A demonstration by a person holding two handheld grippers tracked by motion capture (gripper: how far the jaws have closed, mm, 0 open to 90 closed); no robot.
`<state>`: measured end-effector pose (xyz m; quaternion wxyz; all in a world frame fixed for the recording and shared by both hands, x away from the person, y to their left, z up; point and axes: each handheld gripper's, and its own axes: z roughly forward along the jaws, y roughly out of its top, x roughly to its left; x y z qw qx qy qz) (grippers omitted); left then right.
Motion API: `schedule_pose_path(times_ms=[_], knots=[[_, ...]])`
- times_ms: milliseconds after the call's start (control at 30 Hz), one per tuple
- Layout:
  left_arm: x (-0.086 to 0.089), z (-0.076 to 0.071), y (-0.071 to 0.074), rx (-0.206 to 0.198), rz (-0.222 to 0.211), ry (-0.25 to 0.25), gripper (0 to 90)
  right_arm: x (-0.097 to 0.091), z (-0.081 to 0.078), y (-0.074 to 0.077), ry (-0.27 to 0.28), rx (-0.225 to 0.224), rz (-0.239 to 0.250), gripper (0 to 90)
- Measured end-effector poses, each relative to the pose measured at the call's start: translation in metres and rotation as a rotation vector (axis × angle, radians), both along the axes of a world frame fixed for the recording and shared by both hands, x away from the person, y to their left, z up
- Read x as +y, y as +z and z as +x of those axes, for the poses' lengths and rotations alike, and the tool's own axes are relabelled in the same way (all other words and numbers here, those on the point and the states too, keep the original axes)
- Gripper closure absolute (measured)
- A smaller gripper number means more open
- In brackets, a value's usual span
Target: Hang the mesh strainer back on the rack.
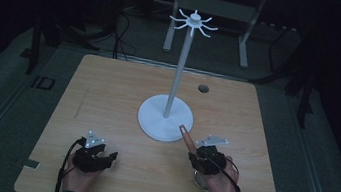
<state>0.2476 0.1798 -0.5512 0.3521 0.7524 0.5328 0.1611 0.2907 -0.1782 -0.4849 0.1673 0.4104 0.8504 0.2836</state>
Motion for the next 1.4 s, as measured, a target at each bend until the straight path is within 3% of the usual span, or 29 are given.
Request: schedule_pose_path(times_ms=[1400], knots=[[0.0, 0.0, 0.0, -0.003, -0.003, 0.0, 42.8, 0.014, -0.003, 0.04, -0.019, -0.243, 0.195, 69.0]])
